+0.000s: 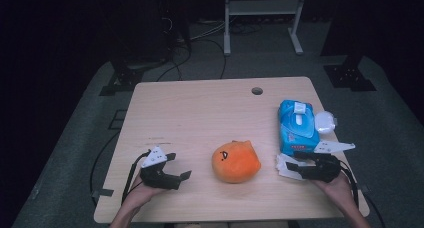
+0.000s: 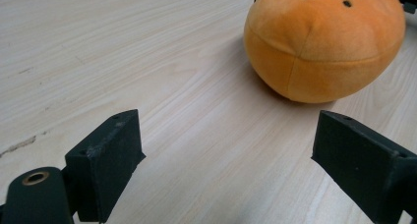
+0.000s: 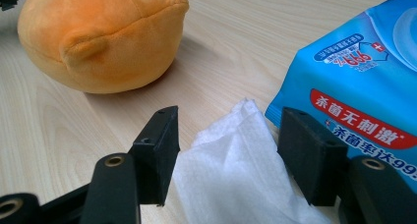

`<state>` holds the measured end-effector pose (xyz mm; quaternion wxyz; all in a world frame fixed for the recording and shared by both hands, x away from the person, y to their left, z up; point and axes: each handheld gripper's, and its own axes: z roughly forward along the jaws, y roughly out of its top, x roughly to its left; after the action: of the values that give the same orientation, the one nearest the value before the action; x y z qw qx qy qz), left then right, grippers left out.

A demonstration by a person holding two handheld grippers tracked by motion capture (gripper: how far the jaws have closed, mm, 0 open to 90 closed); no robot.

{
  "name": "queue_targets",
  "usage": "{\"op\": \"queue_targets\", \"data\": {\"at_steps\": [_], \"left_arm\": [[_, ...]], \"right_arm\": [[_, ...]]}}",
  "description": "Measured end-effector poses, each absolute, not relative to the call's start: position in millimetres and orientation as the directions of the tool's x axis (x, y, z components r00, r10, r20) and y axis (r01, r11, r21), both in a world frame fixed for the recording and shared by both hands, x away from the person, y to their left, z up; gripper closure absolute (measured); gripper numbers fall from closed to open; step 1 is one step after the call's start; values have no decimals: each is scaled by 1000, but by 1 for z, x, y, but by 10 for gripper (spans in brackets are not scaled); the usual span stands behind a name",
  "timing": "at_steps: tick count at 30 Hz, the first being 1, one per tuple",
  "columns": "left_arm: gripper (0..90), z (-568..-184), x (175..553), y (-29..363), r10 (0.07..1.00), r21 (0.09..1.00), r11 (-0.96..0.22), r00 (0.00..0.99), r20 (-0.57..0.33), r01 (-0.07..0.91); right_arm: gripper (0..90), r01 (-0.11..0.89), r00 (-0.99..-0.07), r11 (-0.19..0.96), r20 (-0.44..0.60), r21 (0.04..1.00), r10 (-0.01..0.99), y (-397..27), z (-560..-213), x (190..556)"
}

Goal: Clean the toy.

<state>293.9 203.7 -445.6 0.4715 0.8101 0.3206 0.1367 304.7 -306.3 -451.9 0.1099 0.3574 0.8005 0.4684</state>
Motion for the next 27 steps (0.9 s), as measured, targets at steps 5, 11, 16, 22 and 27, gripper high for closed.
{"op": "queue_targets", "data": {"at_steps": [5, 11, 16, 22, 27], "left_arm": [[105, -449, 293, 205, 657, 847, -353, 749, -78, 398], [99, -454, 293, 206, 668, 838, -364, 741, -71, 408], [99, -457, 293, 207, 671, 836, -363, 738, -72, 412], [94, -460, 293, 207, 679, 830, -368, 731, -69, 420], [93, -463, 293, 207, 683, 822, -377, 728, -64, 426]], "right_arm": [[393, 470, -721, 304, 162, 829, 674, -306, -452, 304], [391, 466, -725, 311, 156, 828, 671, -305, -453, 303], [390, 465, -727, 317, 152, 827, 670, -304, -453, 303], [389, 465, -730, 322, 151, 825, 667, -303, -453, 302], [390, 465, -730, 325, 149, 824, 668, -303, -454, 302]]}}
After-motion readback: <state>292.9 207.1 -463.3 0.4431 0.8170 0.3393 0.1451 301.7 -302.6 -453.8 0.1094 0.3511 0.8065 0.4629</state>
